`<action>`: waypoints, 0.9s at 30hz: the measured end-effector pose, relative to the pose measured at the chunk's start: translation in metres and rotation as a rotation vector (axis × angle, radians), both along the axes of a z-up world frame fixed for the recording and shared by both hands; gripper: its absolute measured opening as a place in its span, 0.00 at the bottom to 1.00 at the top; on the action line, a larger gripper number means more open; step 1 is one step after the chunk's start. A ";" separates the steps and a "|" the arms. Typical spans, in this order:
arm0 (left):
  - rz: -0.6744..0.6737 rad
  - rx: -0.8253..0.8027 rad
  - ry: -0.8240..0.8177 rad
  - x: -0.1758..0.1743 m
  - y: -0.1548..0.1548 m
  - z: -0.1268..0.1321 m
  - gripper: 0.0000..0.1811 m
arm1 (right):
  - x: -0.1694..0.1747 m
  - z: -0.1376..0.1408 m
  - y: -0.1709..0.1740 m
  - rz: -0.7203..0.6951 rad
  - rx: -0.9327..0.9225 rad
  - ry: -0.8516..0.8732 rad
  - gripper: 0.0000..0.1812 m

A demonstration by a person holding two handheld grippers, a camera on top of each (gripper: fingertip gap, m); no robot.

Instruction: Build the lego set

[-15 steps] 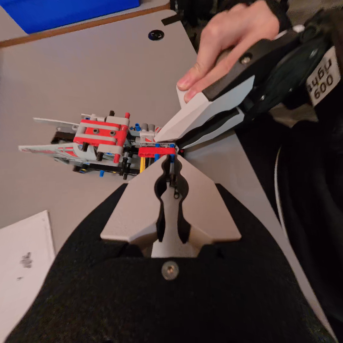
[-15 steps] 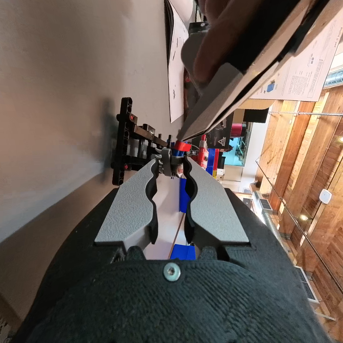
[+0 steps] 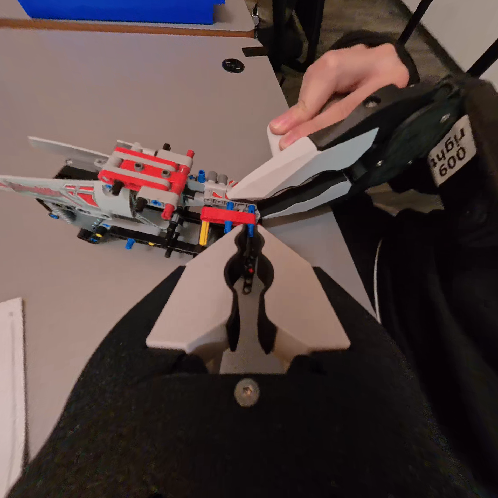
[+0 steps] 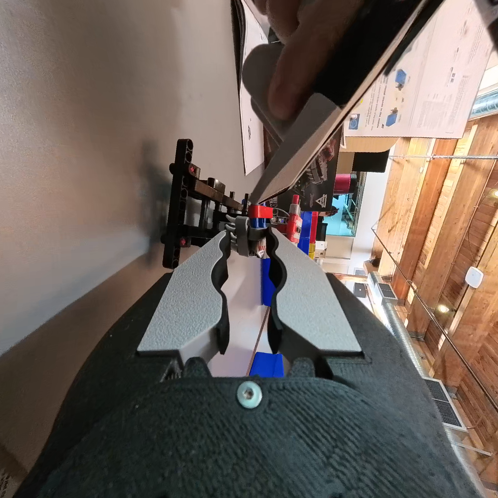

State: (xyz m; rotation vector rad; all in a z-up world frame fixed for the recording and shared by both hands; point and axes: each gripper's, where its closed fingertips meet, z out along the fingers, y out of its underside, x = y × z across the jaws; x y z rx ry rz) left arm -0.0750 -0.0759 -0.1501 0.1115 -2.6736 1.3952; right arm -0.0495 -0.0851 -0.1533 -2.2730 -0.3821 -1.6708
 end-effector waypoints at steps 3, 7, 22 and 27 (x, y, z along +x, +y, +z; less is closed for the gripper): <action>0.002 -0.006 0.035 0.001 0.001 0.003 0.00 | 0.000 0.000 0.001 0.005 0.003 -0.004 0.14; -0.018 0.045 -0.173 0.004 -0.002 0.001 0.00 | 0.001 0.000 0.001 -0.004 -0.011 -0.013 0.14; -0.051 0.035 -0.093 0.007 0.003 -0.002 0.01 | 0.000 -0.001 0.004 -0.007 0.019 -0.003 0.14; -0.128 0.029 -0.362 0.012 0.011 0.008 0.01 | -0.010 -0.002 0.005 0.055 0.141 0.148 0.25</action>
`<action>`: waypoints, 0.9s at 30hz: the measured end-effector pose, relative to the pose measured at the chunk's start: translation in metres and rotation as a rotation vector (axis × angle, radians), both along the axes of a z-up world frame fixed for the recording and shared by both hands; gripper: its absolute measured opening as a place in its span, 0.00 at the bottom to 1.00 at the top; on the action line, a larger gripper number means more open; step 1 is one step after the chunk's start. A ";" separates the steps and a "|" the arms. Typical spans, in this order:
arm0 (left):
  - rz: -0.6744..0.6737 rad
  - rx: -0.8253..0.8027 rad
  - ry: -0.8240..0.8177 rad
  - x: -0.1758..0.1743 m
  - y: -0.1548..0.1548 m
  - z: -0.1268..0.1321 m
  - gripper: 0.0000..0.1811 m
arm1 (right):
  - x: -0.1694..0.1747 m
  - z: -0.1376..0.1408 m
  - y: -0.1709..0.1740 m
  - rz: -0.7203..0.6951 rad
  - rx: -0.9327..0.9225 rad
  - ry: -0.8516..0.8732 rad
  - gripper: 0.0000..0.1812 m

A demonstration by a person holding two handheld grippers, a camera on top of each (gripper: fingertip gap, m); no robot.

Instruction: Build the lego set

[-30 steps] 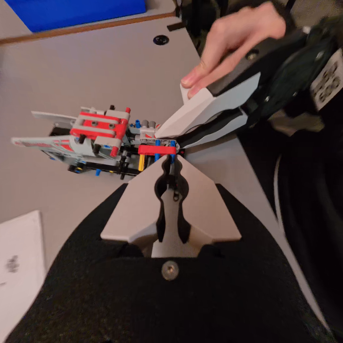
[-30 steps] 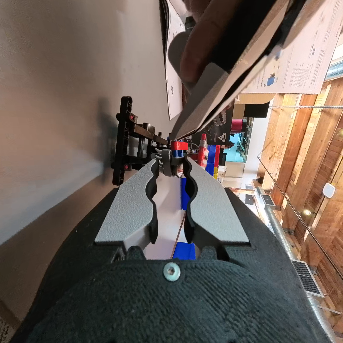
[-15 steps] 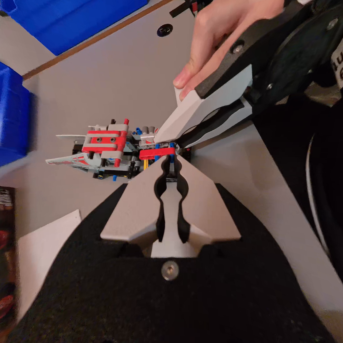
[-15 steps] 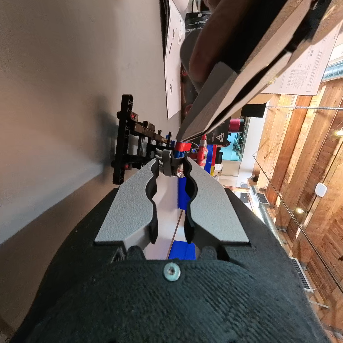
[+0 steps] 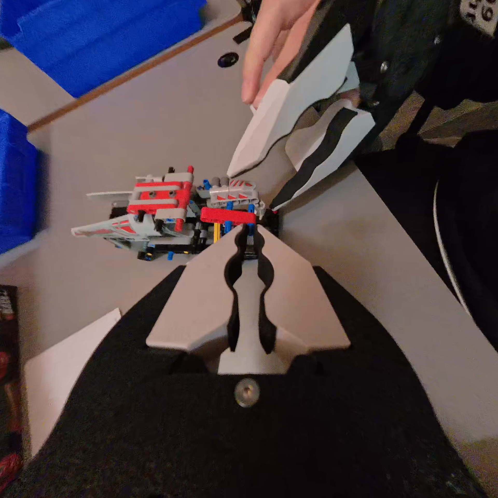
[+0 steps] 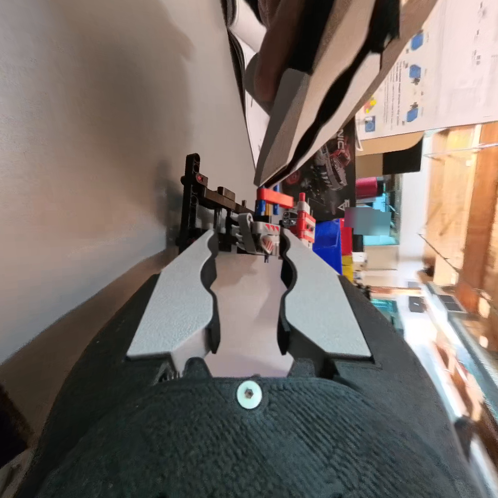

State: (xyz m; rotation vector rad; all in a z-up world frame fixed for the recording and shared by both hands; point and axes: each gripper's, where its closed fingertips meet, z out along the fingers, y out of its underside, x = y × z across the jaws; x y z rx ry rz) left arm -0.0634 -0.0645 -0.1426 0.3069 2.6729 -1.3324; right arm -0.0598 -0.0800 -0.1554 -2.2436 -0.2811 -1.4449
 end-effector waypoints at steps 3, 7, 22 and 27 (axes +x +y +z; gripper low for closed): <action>-0.055 -0.183 -0.245 0.000 -0.005 0.027 0.01 | -0.009 0.016 -0.013 0.001 0.139 0.104 0.31; -0.041 -0.380 -0.642 -0.006 -0.011 0.056 0.01 | -0.019 0.066 -0.015 0.027 0.712 0.416 0.33; -0.069 -0.543 -0.582 -0.023 -0.021 0.058 0.01 | -0.027 0.078 0.010 0.160 0.992 0.558 0.03; -0.079 -0.483 -0.319 -0.018 -0.024 0.044 0.11 | -0.014 0.070 0.007 -0.005 0.694 0.246 0.04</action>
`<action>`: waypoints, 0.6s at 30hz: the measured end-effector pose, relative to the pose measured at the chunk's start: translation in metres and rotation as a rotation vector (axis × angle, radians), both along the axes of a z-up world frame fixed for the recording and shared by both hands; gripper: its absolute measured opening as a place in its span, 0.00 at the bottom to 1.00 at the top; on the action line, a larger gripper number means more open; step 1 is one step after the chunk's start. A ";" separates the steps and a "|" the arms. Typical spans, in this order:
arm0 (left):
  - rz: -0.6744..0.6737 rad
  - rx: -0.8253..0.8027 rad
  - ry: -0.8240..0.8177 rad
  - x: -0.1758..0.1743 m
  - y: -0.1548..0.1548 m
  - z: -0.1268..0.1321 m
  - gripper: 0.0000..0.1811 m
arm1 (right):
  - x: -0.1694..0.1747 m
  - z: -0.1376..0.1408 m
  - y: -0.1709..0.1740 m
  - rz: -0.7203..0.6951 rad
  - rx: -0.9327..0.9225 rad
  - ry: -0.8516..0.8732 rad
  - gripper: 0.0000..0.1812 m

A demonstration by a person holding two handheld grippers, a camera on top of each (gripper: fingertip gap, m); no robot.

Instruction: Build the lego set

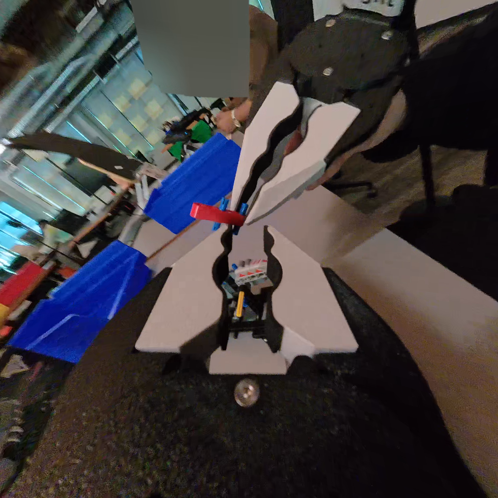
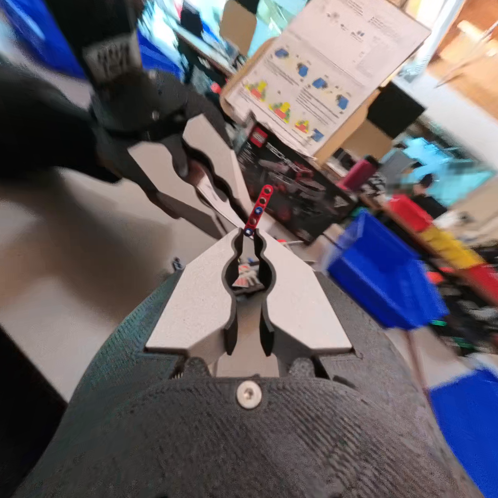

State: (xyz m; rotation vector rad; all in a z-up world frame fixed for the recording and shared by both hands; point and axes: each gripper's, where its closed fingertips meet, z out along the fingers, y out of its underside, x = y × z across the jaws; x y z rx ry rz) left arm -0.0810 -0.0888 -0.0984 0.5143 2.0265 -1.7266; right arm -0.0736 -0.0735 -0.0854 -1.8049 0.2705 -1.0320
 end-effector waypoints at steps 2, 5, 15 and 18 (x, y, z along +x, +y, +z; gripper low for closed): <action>-0.022 0.043 0.151 0.002 0.001 -0.003 0.13 | 0.005 -0.007 -0.001 -0.097 -0.194 -0.125 0.04; 0.048 0.053 0.320 0.019 0.008 -0.002 0.13 | 0.012 -0.012 -0.005 -0.202 -0.368 -0.254 0.04; 0.130 0.116 0.876 -0.001 0.004 0.008 0.11 | 0.021 -0.004 -0.019 -0.447 -0.649 -0.506 0.03; 0.149 0.063 0.936 0.004 0.006 0.014 0.09 | 0.020 -0.002 -0.016 -0.465 -0.703 -0.559 0.03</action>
